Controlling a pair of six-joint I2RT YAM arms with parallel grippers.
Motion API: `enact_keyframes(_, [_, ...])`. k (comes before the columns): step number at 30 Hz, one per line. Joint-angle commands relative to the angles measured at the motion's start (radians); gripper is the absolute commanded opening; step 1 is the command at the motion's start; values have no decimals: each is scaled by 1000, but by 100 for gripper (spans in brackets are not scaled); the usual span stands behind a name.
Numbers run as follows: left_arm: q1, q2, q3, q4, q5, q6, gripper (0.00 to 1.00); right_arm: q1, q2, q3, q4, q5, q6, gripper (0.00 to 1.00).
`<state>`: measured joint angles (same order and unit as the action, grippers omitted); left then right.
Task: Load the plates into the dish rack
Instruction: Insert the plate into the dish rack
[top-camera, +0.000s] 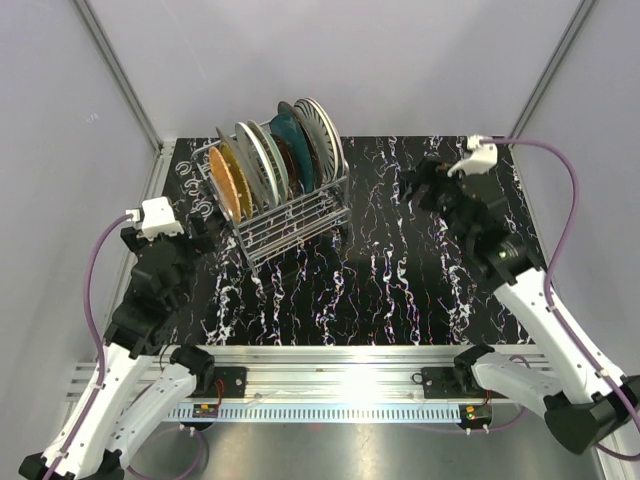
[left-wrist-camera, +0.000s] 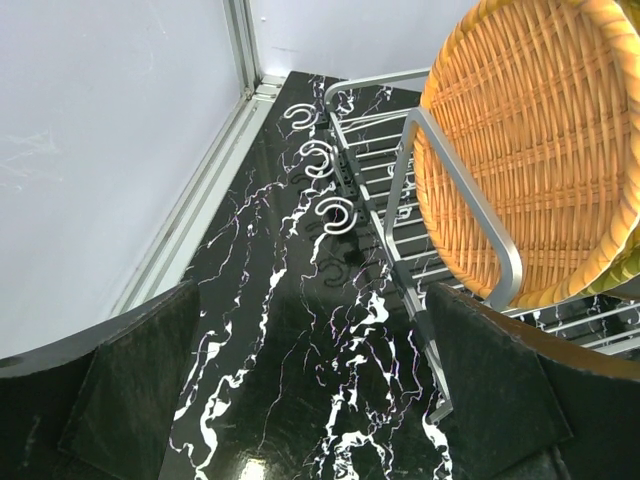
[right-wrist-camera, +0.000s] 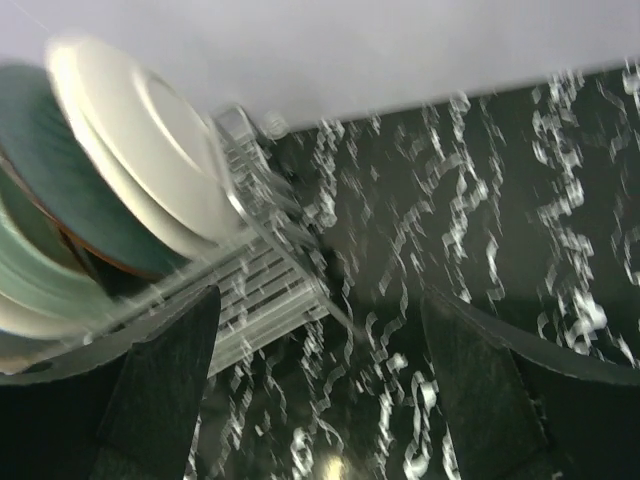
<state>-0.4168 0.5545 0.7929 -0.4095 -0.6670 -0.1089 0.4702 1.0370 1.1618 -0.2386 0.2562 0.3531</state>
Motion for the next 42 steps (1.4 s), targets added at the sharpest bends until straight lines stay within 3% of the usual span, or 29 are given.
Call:
enact_keyframes(1, [3, -11, -8, 31, 3, -21, 99, -7, -86, -169, -45, 74, 61, 89])
enact_keyframes(9, [0, -28, -15, 38, 1, -23, 99, -5, -238, -370, -106, 94, 121, 97])
enact_keyframes(14, [-19, -41, -27, 40, -28, -17, 99, -7, -230, -361, -195, 140, 132, 99])
enact_keyframes(21, [-27, -47, -35, 44, -39, -11, 99, -5, -248, -347, -183, 218, 193, 100])
enact_keyframes(42, [-28, -68, -21, 32, -11, -9, 99, -5, -187, -352, -146, 230, 278, 100])
